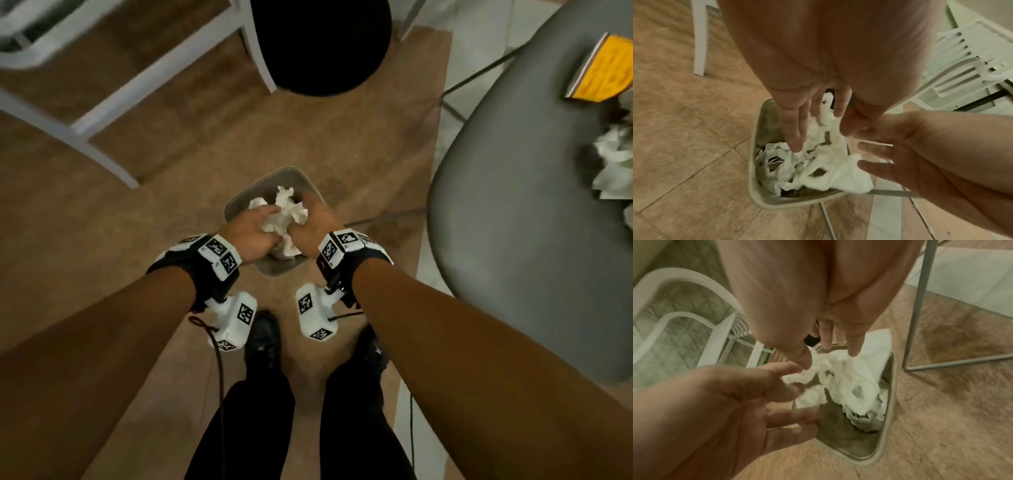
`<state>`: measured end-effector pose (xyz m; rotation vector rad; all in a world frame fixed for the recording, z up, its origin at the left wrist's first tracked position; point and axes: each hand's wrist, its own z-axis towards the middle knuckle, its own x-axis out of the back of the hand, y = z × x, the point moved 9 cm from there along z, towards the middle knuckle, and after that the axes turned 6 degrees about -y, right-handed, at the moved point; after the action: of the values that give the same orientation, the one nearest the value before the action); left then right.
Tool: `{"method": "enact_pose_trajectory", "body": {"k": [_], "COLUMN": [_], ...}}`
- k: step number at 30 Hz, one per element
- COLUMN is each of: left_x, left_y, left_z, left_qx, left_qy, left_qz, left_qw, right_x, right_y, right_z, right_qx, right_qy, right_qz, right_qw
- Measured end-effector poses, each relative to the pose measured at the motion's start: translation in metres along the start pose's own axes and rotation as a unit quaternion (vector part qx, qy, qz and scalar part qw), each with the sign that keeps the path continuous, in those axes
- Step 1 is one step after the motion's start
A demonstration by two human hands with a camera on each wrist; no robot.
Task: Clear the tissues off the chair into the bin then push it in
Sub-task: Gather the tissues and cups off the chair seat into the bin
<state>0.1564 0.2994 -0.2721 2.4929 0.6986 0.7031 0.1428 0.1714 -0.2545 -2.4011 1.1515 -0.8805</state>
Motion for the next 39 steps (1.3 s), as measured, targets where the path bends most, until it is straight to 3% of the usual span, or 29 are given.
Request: {"method": "enact_pose_trajectory", "body": {"k": [3,7,11,16,20,26,30,32,34,37,39], "left_x": [-0.003,0.006,0.013,0.009,-0.037,-0.143,-0.221,-0.258,-0.285,-0.300,-0.295], "left_y": [-0.022,-0.009,0.039,0.155,0.243,0.403,0.478,0.504,0.516,0.518,0.515], "left_z": [0.008,0.001,-0.008,-0.010,0.005,-0.003,-0.010,-0.018,-0.014,0.008,0.015], "left_qx": [0.013,0.011,0.011,-0.052,-0.122,-0.290,-0.355,-0.388,-0.377,-0.340,-0.351], "left_qy": [-0.018,0.008,0.016,0.051,0.029,0.032,0.014,0.008,-0.003,-0.015,-0.009], "left_qz": [-0.011,-0.014,0.012,0.112,0.151,0.234,0.326,0.363,0.409,0.446,0.423], "left_qw": [1.000,1.000,1.000,0.991,0.981,0.928,0.876,0.847,0.831,0.828,0.835], "right_x": [-0.006,0.000,0.041,0.134,0.206,0.300,0.330,0.342,0.359,0.390,0.407], "right_y": [0.014,0.036,0.039,0.047,0.094,0.224,0.308,0.335,0.352,0.356,0.356], "right_z": [0.004,0.003,-0.026,-0.074,-0.110,-0.178,-0.215,-0.229,-0.244,-0.263,-0.271], "right_qx": [-0.021,-0.028,-0.040,-0.021,-0.025,-0.091,-0.136,-0.164,-0.174,-0.152,-0.147], "right_qy": [-0.025,-0.037,-0.020,0.051,0.120,0.223,0.262,0.292,0.349,0.449,0.493], "right_qz": [-0.003,-0.007,0.055,0.103,0.132,0.180,0.207,0.202,0.199,0.192,0.174], "right_qw": [0.999,0.999,0.997,0.993,0.984,0.954,0.933,0.920,0.899,0.859,0.840]}}
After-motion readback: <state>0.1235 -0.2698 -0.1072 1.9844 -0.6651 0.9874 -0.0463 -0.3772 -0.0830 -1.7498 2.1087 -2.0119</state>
